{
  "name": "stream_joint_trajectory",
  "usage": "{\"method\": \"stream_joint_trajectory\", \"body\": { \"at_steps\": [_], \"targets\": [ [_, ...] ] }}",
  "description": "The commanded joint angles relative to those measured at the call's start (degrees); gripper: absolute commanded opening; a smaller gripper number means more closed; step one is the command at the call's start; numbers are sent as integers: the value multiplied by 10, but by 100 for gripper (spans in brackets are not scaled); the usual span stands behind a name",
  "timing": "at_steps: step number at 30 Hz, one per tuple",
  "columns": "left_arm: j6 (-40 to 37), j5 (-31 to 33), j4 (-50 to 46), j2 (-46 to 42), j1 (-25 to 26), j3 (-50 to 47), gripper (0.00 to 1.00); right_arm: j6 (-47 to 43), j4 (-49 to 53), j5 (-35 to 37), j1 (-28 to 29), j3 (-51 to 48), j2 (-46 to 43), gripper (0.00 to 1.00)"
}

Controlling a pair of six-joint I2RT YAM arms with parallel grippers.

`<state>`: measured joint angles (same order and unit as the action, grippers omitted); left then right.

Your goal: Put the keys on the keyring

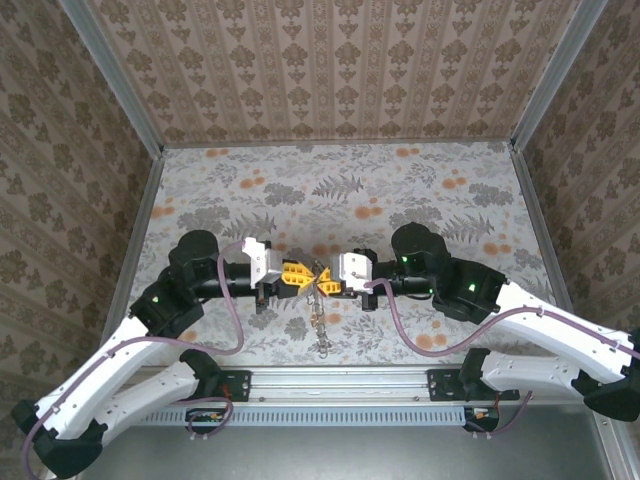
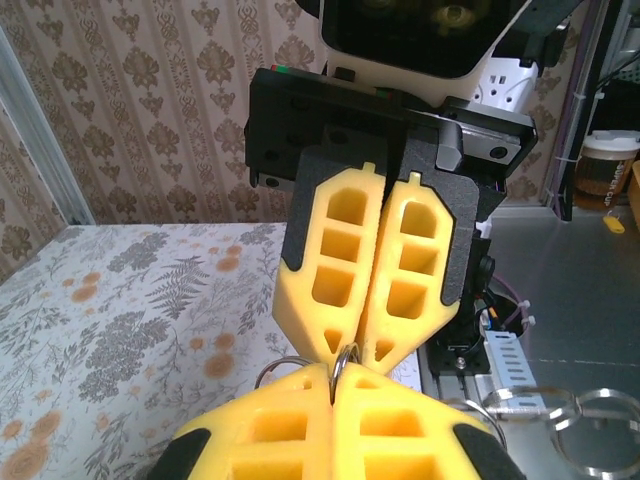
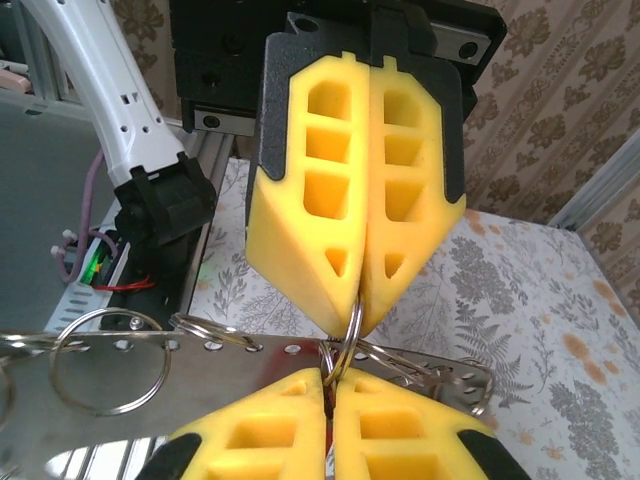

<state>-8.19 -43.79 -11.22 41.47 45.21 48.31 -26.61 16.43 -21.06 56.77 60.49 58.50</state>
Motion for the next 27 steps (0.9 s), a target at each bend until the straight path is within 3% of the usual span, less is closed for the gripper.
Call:
{"method": "stream_joint_trajectory", "body": {
  "at_steps": [1,9,23,27],
  "targets": [
    [28,-12,81,-15,-6,-2,0,7,-2,-22,4,-7,-2,10],
    [43,-14,122,-20,-7,-20,0,12,-4,-10,3,-6,6,15],
    [49,-18,126,-27,-18,-27,0,27,5,13,-10,-7,8,16],
    [51,-20,126,-28,-23,-29,0,39,-12,14,-11,-21,-21,22]
  ]
}}
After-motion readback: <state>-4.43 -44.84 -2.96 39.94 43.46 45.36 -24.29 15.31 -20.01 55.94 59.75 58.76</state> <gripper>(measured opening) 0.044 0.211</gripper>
